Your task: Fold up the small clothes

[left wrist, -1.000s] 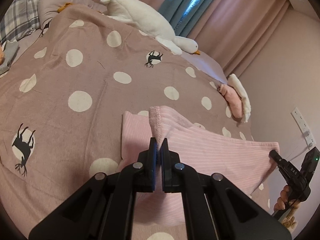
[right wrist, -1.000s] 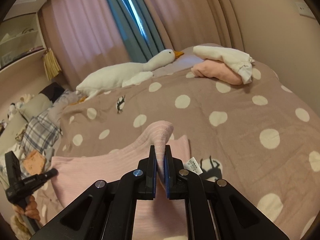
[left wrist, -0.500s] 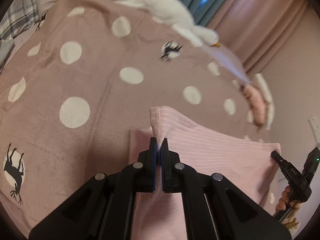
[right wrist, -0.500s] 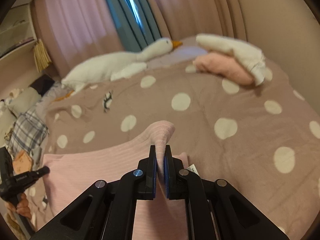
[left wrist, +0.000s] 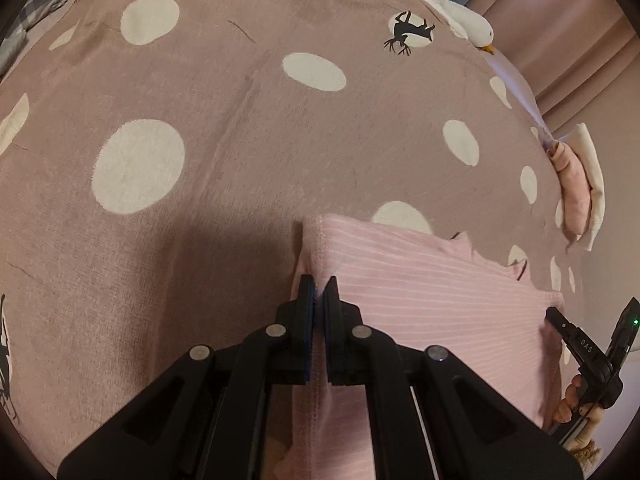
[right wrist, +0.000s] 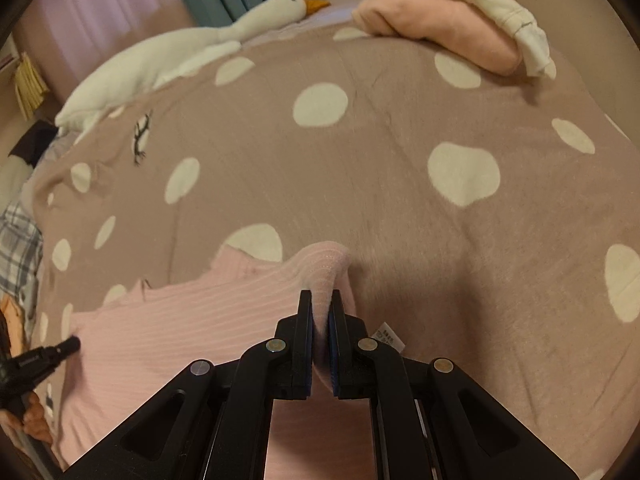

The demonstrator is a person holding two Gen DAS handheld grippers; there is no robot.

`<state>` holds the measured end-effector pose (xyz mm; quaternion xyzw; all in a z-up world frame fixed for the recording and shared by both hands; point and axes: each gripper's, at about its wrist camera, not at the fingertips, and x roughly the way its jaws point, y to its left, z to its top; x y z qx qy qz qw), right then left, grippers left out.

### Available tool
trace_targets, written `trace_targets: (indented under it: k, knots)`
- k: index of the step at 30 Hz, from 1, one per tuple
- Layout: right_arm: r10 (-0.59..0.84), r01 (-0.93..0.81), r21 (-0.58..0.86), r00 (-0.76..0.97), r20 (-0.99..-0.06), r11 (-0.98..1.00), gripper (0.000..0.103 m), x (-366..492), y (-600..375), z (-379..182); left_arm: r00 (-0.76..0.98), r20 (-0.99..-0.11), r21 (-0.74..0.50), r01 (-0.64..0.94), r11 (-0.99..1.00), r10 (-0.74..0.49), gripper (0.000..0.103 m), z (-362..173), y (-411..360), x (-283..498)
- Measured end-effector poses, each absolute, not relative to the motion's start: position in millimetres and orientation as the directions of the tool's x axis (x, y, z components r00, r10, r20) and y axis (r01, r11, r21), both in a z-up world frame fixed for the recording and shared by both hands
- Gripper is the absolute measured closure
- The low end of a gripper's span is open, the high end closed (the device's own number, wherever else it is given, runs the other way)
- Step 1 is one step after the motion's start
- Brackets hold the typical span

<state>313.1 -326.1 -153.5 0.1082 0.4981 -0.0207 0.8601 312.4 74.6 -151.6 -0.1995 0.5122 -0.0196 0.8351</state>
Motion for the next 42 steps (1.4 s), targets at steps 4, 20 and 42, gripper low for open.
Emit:
trace_targets:
  k: [4, 20, 42]
  knots:
    - [0.046, 0.153, 0.135, 0.48, -0.876, 0.979, 0.095, 314, -323, -161, 0.465, -0.86, -0.325, -0.178, 0.929, -0.211, 0.094, -156, 74, 313]
    - [-0.056, 0.122, 0.014, 0.553, -0.831, 0.992, 0.046, 266, -313, -102, 0.546, -0.818, -0.312, -0.158, 0.937, -0.18, 0.067, -99, 77, 247]
    - [0.091, 0.322, 0.316, 0.558, -0.825, 0.892, 0.024, 123, -355, -129, 0.546, -0.792, -0.453, -0.228, 0.862, -0.272, 0.025, -138, 52, 120]
